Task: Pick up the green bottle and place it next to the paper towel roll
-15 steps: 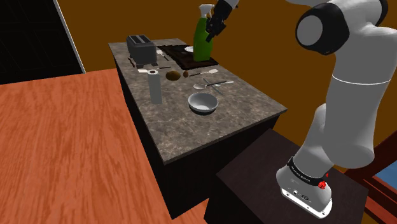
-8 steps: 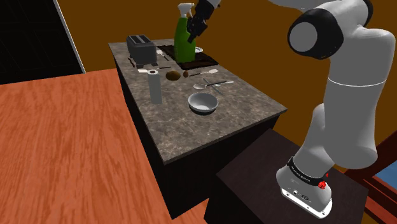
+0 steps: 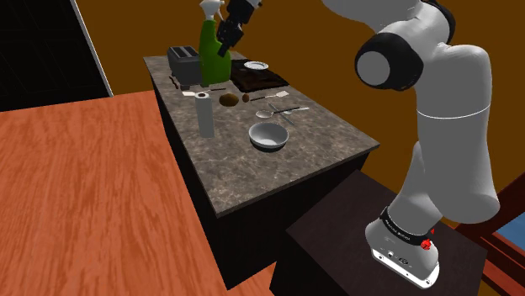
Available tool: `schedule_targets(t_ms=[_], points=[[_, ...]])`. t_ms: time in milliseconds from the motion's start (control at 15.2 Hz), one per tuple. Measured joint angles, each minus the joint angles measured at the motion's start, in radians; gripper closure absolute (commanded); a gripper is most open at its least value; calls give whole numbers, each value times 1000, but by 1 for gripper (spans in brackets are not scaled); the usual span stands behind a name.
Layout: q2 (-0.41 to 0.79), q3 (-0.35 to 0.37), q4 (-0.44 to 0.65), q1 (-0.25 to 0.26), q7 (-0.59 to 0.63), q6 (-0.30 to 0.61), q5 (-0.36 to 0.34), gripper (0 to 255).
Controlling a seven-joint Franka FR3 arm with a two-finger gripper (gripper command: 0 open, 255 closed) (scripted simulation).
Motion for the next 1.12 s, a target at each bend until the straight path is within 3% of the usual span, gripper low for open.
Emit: schedule_targets(t_ms=[264,1122], points=[[59,22,69,6,49,18,23,255],[25,17,-158,87,-49,175,14,255]])
